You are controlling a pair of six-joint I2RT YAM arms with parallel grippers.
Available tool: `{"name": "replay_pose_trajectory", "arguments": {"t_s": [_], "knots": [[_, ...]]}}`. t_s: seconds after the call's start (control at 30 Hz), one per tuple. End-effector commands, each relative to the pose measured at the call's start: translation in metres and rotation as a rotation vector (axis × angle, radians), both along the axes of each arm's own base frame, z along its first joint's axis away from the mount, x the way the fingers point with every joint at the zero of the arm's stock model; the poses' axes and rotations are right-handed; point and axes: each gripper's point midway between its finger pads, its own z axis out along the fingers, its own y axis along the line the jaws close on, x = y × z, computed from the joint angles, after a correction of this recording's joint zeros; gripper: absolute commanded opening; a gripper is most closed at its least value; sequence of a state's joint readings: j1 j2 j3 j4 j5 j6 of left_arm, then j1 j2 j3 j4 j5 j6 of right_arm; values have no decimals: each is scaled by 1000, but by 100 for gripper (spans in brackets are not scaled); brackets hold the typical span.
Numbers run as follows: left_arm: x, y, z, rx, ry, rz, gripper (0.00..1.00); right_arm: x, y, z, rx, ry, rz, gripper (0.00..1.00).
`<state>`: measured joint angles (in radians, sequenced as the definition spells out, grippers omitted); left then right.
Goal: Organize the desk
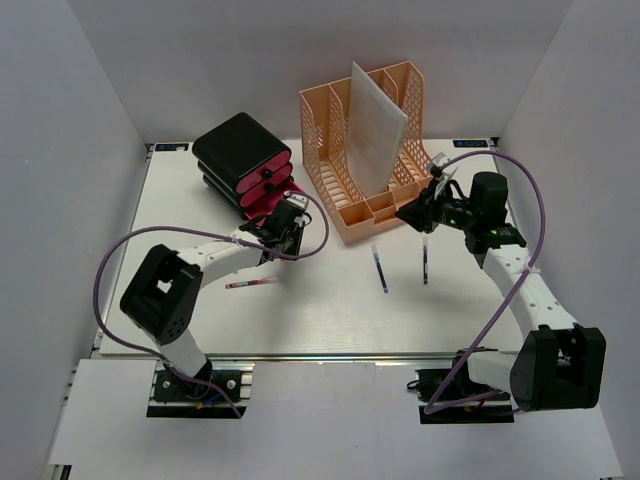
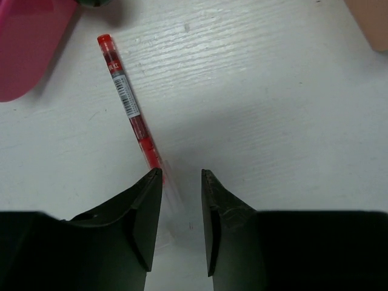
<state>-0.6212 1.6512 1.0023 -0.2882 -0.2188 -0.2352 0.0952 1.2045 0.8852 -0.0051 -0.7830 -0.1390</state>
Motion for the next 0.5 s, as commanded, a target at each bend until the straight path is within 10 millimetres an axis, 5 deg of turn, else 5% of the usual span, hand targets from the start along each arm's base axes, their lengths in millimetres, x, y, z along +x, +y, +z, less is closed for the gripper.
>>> {"name": "replay_pose_trajectory", "arguments": {"t_s": [0.0, 0.47], "knots": [[19, 2, 12, -6, -46, 115, 44, -2, 0, 4, 7, -20, 19, 27], [25, 23, -13, 112, -29, 217, 51, -4, -1, 7, 10, -31, 27, 27]]}}
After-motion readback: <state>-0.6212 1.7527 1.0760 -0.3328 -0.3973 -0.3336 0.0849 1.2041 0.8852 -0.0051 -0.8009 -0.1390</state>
